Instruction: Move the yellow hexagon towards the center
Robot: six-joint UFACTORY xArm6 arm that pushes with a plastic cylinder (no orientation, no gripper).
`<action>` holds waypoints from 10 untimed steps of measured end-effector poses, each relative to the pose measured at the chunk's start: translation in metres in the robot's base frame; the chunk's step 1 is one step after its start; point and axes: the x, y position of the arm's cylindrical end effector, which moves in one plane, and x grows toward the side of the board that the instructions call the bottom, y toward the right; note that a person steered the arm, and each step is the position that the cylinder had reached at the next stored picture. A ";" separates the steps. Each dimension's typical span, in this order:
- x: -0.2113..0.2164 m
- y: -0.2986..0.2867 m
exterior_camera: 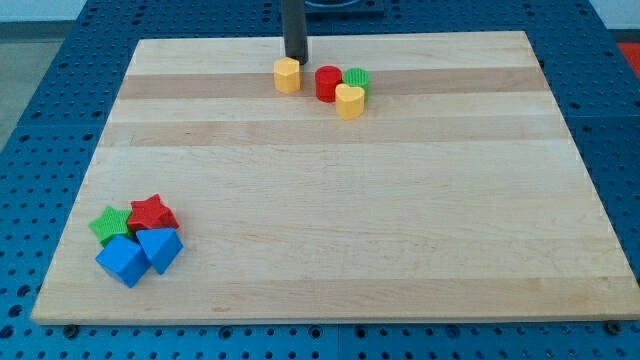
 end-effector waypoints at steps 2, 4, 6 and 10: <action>0.006 -0.011; 0.039 -0.011; 0.056 -0.011; 0.051 0.011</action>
